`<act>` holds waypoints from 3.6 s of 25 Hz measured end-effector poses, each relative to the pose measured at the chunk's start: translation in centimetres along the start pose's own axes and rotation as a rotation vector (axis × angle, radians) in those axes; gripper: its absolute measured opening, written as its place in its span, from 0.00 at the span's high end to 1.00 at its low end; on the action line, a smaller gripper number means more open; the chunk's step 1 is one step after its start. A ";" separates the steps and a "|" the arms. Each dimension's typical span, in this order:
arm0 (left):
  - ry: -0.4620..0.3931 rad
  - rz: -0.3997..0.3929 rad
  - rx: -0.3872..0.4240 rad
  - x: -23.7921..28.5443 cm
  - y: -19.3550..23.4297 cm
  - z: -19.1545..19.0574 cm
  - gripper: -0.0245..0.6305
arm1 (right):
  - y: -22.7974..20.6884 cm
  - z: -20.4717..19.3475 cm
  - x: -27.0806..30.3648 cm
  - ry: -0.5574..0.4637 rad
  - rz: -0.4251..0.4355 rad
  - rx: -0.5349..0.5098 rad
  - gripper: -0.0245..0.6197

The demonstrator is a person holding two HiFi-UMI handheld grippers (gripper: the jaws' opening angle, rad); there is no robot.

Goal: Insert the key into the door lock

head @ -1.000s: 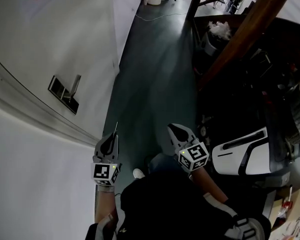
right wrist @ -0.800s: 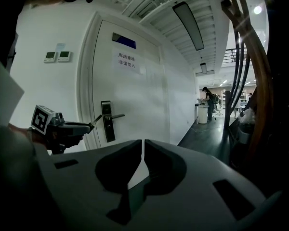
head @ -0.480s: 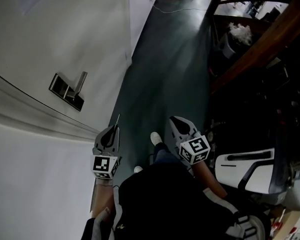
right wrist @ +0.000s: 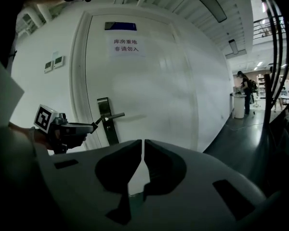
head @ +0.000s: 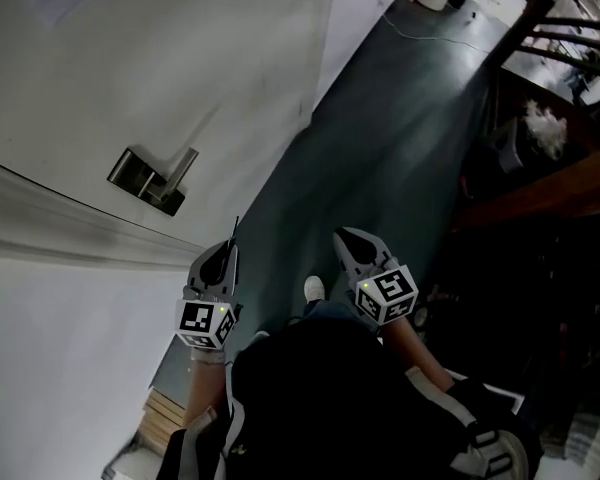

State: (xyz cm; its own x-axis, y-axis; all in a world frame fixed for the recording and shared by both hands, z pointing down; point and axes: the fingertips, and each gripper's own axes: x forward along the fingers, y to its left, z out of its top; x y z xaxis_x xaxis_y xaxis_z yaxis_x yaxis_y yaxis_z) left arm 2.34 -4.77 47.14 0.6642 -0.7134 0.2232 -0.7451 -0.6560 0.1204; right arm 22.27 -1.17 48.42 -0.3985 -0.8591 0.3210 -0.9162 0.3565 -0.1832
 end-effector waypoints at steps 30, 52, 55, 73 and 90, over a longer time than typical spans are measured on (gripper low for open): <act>-0.380 0.383 -0.729 -1.8 9.6 -3.3 0.92 | 6.8 3.9 13.6 0.117 0.528 -0.202 0.92; -0.506 0.241 -1.175 0.0 17.3 -6.8 0.92 | 10.7 3.9 16.6 0.163 0.356 -0.203 0.92; -0.495 0.233 -1.186 0.7 18.0 -6.9 0.92 | 10.5 3.8 16.7 0.168 0.326 -0.202 0.92; -0.493 0.240 -1.246 1.9 20.2 -6.7 0.92 | 10.3 3.8 16.8 0.174 0.251 -0.186 0.92; -0.520 0.346 -1.313 2.8 20.6 -6.6 0.92 | 9.9 4.5 17.7 0.160 0.250 -0.178 0.92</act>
State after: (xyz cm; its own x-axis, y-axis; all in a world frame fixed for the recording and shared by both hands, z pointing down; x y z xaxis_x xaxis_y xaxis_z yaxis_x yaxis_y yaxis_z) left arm -11.57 -18.66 56.59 0.1772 -0.9801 0.0895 -0.1973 0.0537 0.9789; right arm 6.34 -14.53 48.09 -0.6008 -0.6736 0.4305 -0.7766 0.6195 -0.1144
